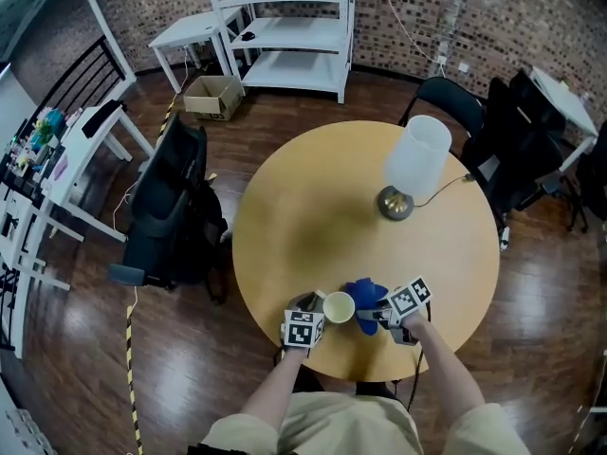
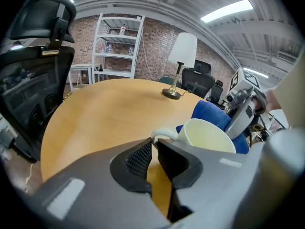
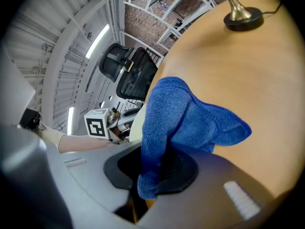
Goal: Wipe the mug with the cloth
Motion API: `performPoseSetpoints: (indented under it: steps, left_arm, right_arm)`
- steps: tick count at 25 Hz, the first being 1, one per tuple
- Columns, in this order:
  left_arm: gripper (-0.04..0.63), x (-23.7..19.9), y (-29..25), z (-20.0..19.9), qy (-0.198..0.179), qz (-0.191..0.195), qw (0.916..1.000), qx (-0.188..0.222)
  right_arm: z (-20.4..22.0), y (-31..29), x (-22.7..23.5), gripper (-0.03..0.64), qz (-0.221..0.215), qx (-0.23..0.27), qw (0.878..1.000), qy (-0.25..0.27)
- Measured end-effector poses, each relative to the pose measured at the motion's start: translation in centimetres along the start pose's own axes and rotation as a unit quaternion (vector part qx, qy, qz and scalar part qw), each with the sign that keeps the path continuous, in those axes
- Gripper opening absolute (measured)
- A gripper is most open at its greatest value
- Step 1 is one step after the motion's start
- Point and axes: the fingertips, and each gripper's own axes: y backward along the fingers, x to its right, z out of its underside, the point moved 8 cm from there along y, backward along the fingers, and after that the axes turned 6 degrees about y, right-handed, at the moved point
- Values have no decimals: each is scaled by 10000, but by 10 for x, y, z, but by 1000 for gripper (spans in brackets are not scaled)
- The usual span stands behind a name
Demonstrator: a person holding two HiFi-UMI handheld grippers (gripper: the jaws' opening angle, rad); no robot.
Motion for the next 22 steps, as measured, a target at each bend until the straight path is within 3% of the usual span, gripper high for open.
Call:
performPoseSetpoints:
  steps: [8, 15, 22]
  left_arm:
    - [32, -7, 16, 9, 522, -613, 9966, 175]
    - [33, -5, 27, 20, 896, -860, 9921, 187]
    - [32, -9, 49, 38, 1198, -1165, 9858, 174]
  right_arm:
    - [12, -15, -24, 52, 493, 137, 9962, 702]
    - [22, -21, -29, 52, 939, 980, 9896, 468]
    - [15, -31, -36, 52, 1139, 895, 9864, 773]
